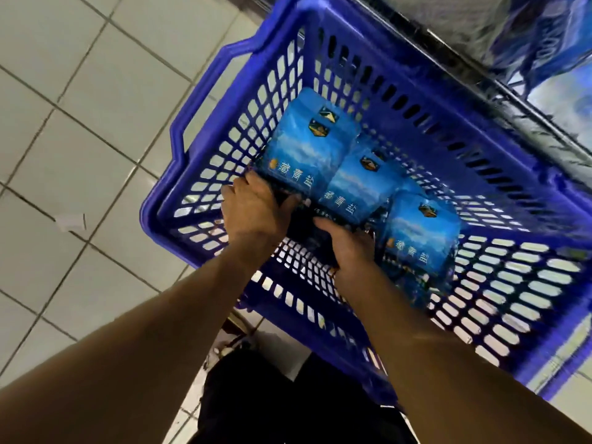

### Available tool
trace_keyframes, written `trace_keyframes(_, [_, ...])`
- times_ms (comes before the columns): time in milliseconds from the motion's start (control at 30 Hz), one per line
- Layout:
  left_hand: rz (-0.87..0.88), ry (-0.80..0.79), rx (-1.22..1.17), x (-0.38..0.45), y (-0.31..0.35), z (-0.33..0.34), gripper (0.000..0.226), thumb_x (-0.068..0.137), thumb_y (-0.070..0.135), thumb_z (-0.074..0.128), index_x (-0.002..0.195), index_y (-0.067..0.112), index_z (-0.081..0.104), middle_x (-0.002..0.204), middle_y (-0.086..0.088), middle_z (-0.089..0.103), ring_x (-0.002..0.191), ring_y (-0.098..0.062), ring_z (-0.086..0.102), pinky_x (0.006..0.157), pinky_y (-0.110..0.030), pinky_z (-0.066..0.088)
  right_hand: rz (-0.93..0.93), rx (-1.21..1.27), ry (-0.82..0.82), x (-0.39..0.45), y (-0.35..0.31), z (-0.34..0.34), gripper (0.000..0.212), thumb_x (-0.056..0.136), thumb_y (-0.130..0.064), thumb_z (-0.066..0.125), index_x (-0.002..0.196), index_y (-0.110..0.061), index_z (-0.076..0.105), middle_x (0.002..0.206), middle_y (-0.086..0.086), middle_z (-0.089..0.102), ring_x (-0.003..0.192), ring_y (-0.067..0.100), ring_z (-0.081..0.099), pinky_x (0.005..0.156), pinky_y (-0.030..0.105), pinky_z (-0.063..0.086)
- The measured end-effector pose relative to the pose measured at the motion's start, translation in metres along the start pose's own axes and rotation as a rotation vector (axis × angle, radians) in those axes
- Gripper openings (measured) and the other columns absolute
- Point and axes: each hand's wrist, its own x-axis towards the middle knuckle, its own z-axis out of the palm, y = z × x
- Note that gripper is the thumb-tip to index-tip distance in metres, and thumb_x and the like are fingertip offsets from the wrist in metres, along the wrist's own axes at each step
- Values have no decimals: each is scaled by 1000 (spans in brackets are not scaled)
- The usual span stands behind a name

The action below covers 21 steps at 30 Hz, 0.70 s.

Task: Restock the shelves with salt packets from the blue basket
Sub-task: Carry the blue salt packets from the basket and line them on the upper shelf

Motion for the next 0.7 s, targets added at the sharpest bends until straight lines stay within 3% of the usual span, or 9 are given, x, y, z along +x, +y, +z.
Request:
trace_keyframes(67, [-67,-22,-31,5,1,-5,90,77,72,69,132,4,46,132,-19,58,127,-38,48,104,-47,38,-12,33,1,1,-1,-4,32,67,-24,91,80,-26,62,89,-10,68,82,13,66,85,37,55])
trace_keyframes(133, [-65,-92,-1,7,5,-8,97,69,75,73,135,8,48,134,-15,59,129,-35,50,107,-47,39,-59,46,9,1,-1,-8,30,70,-23,88,79,-30,61,84,-17,61,79,6,58,77,31,48])
trace_keyframes(267, [-78,-276,-263,10,10,-6,65,73,48,84,124,13,66,120,-14,71,112,-31,68,95,-40,56,-83,78,18,-7,-4,-17,45,75,-27,87,113,-23,63,107,-3,68,107,25,64,102,45,51])
trace_keyframes(333, [-123,-301,-344,9,12,-4,68,73,38,86,130,10,61,124,-14,69,115,-30,66,96,-36,55,-79,135,-5,-12,-7,-25,49,76,-29,87,116,-17,61,117,1,69,113,29,64,105,49,49])
trace_keyframes(400, [-183,-383,-452,8,16,-5,79,70,24,90,135,6,49,130,-11,64,119,-28,63,101,-34,52,-66,145,-25,-16,-8,-35,58,78,-27,87,129,-16,61,127,7,68,115,33,65,104,54,50])
trace_keyframes(500, [-205,-520,-663,1,18,-14,41,72,0,84,109,6,67,118,-14,72,105,-27,70,99,-43,55,-12,230,-99,-28,-12,-58,50,81,-16,82,127,-23,64,119,8,74,103,35,72,91,61,56])
trace_keyframes(600, [-156,-614,-799,-27,15,-46,37,79,-3,76,113,8,68,109,-14,75,102,-32,72,97,-50,56,31,248,-198,-61,-16,-87,54,79,-15,82,129,-28,64,124,6,72,110,36,70,96,64,52])
trace_keyframes(700, [-153,-727,-986,-71,8,-94,38,86,-11,68,118,10,63,112,-16,75,103,-37,72,96,-51,56,29,268,-276,-116,-22,-114,59,73,-13,81,128,-28,66,121,7,74,108,33,72,83,52,61])
